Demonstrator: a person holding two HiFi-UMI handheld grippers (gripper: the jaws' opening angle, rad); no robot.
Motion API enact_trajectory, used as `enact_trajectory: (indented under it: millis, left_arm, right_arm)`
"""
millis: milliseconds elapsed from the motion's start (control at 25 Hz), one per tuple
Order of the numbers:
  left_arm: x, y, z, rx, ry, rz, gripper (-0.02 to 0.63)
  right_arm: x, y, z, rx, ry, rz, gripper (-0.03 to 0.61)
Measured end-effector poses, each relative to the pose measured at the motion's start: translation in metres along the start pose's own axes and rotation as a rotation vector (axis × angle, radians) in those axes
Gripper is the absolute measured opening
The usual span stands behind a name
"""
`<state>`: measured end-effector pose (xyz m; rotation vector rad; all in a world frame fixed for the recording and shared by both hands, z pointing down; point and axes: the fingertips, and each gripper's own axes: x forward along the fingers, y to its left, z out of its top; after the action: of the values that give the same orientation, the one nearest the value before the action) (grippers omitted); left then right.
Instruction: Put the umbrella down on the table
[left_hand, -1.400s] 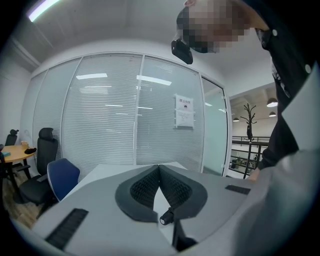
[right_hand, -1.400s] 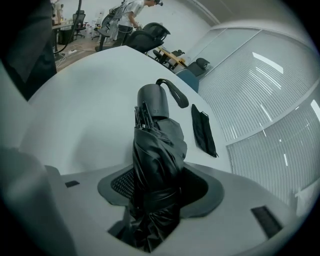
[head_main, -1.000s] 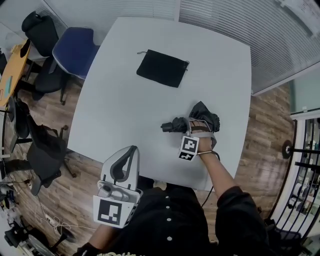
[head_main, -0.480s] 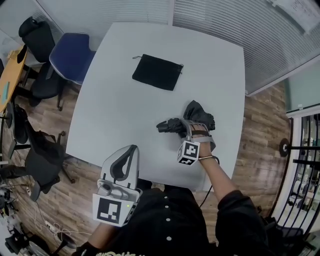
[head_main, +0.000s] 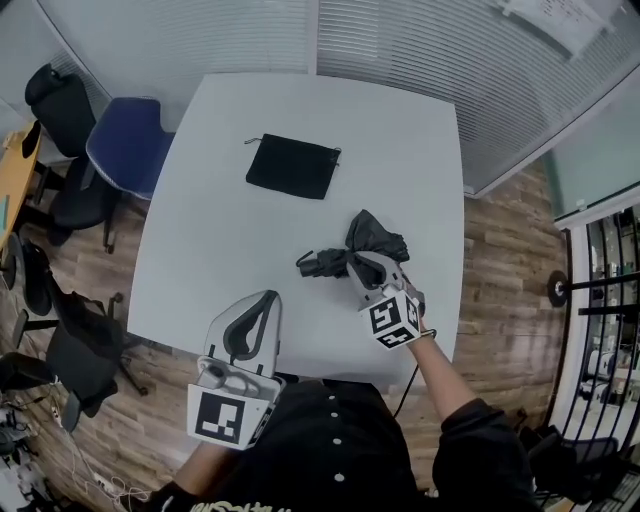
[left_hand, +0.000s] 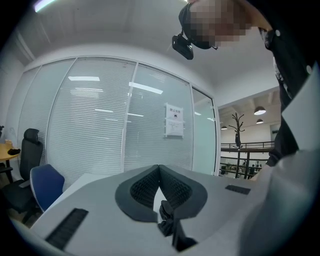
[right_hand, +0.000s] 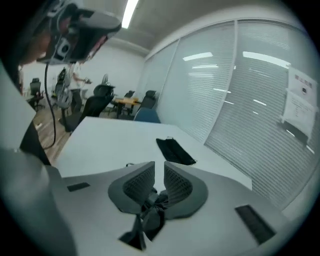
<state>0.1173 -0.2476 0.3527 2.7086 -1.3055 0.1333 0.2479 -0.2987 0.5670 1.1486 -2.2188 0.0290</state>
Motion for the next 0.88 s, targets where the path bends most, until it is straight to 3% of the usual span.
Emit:
enact_trajectory:
  millis: [120, 200, 480, 680, 880]
  left_arm:
    - [0.002, -0.003, 0.001, -0.022, 0.009, -0.017, 0.015]
    - [0.005, -0.004, 0.005, -0.020, -0.001, -0.026, 0.015]
    - [0.013, -0.002, 0.016, -0.001, -0.034, -0.048, 0.015]
    - [0.021, 0.001, 0.025, 0.049, -0.079, -0.067, 0.015]
    - [0.024, 0.008, 0.035, 0.055, -0.098, -0.057, 0.015]
  right_arm:
    - [-0.035, -0.017, 0.028, 0.225, -0.147, -0.020, 0.046]
    - [-0.061, -0.028, 0.036, 0.307, -0.211, -0.062, 0.043]
    - [-0.152, -0.072, 0.073, 0.429, -0.377, -0.248, 0.031]
    - [-0.194, -0.093, 0.079, 0.402, -0.388, -0.388, 0.030]
    - [-0.241, -0.111, 0.084, 0.453, -0.437, -0.468, 0.031]
